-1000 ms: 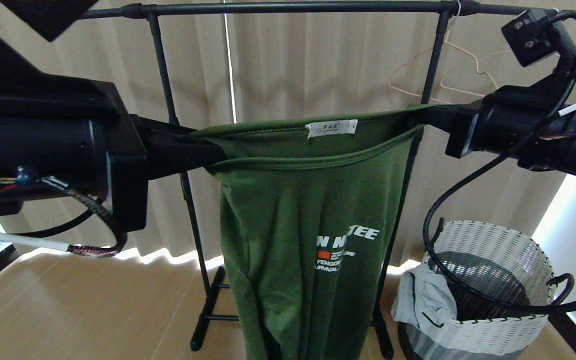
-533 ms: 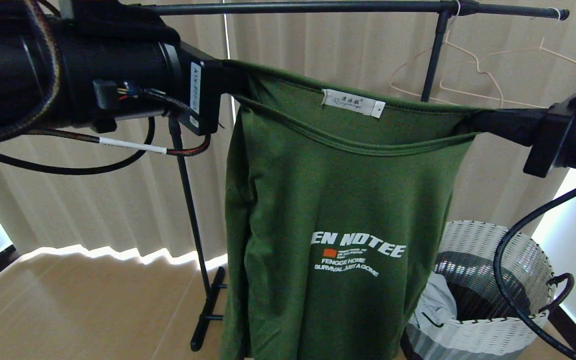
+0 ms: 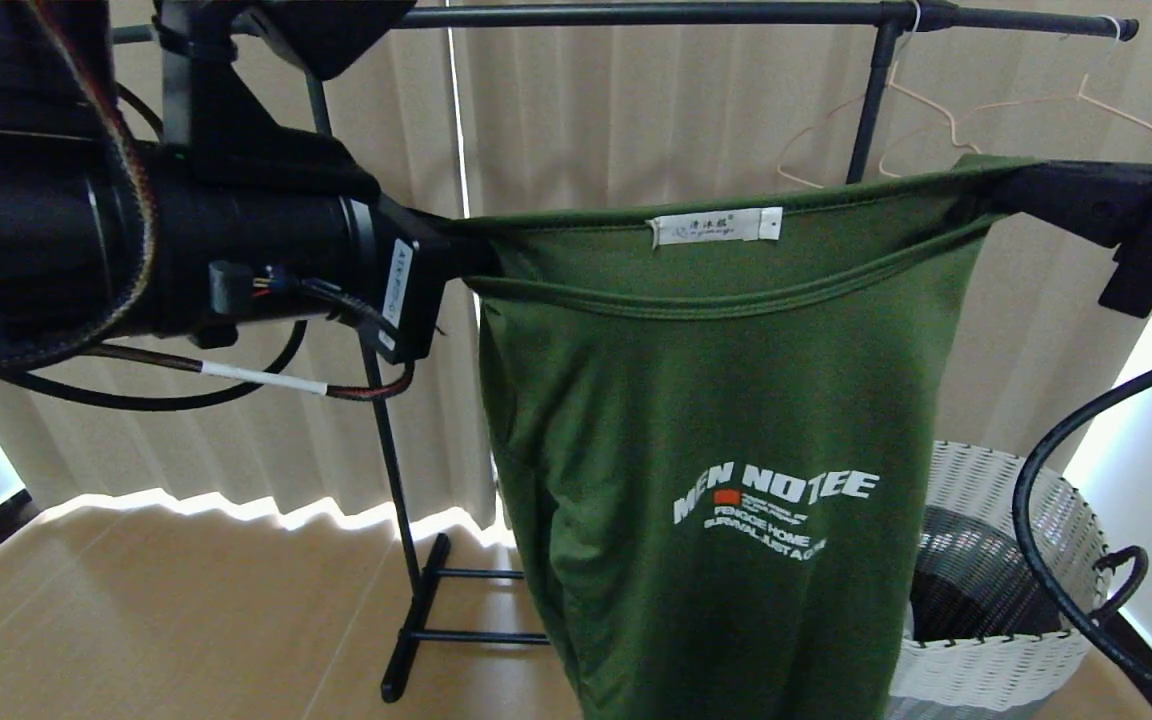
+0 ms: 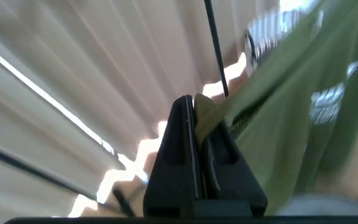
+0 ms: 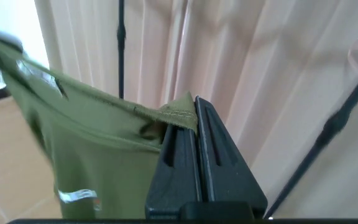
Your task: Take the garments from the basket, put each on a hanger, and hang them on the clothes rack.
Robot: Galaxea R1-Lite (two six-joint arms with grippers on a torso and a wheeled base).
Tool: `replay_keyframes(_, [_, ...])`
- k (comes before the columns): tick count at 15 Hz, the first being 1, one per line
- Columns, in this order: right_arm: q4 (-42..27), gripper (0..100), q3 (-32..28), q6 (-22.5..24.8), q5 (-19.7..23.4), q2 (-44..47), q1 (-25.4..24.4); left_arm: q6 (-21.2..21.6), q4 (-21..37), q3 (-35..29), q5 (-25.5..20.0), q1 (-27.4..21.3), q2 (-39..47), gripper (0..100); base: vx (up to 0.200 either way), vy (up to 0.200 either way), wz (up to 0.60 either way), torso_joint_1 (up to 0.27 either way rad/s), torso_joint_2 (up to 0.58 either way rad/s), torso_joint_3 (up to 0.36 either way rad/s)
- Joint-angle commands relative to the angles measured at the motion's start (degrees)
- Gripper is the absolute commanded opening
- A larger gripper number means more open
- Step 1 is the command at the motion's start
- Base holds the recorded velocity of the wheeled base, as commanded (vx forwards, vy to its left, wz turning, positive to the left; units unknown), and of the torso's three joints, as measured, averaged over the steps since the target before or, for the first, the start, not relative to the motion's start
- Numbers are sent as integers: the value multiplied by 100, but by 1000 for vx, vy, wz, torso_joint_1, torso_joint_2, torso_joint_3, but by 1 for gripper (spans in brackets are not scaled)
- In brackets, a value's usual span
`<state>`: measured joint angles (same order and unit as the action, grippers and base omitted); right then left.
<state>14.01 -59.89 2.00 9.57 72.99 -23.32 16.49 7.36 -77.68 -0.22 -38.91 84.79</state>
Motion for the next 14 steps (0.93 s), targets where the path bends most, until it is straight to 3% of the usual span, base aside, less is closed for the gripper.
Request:
replay_keyframes(1, [32, 0, 268, 81, 1, 32, -67, 3, 81, -19, -13, -2, -199, 0, 0, 0, 0, 0, 0, 0])
replay_keyframes(6, [14, 0, 470, 90, -17, 14, -67, 3, -218, -292, -4, -2, -6, 0, 0, 0, 0, 0, 0, 0])
replay_keyframes(11, [-21, 0, 478, 90, -34, 23, -59, 12, -227, -63, 4, -11, -32, 0, 0, 0, 0, 0, 0, 0])
replay_keyframes(12, [-21, 100, 478, 90, -34, 14, -50, 12, -209, -54, 4, -11, -50, 0, 0, 0, 0, 0, 0, 0])
replay_keyframes(14, [-12, 100, 531, 90, -34, -12, -50, 21, -218, 7, 13, -2, -50, 0, 0, 0, 0, 0, 0, 0])
